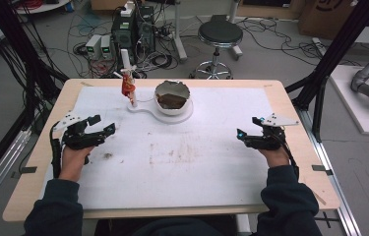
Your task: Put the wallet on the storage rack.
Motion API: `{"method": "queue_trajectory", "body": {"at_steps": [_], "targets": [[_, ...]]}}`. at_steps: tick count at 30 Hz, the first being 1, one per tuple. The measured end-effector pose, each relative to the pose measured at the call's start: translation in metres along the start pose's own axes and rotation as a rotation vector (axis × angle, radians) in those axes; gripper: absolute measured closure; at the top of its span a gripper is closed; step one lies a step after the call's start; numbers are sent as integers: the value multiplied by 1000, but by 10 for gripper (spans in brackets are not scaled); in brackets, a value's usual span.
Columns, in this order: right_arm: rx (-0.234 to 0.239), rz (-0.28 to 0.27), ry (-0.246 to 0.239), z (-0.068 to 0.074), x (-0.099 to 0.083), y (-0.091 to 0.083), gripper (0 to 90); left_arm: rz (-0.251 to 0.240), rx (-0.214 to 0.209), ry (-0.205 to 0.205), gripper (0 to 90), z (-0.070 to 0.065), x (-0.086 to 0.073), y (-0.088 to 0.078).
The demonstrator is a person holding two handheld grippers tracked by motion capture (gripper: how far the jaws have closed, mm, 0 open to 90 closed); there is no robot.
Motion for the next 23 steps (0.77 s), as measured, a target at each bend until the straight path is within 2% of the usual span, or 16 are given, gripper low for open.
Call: {"method": "queue_trajectory", "body": {"at_steps": [10,23], "targets": [[0,6,20,-1,-1,0,209,-6,1,0,198,-1,-1,0],[0,16,21,-4,-2,3,209,4,-2,4,198,-2,-2,1]]}}
Point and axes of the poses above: each handheld gripper's, and its own axes: y roughly forward along the jaws, x roughly out of its top, z roughly to its left, the point moved 2 cm from there along y, roughly forward along the jaws, and after that the axes turned 10 degrees about y, right-handed, at the moved point
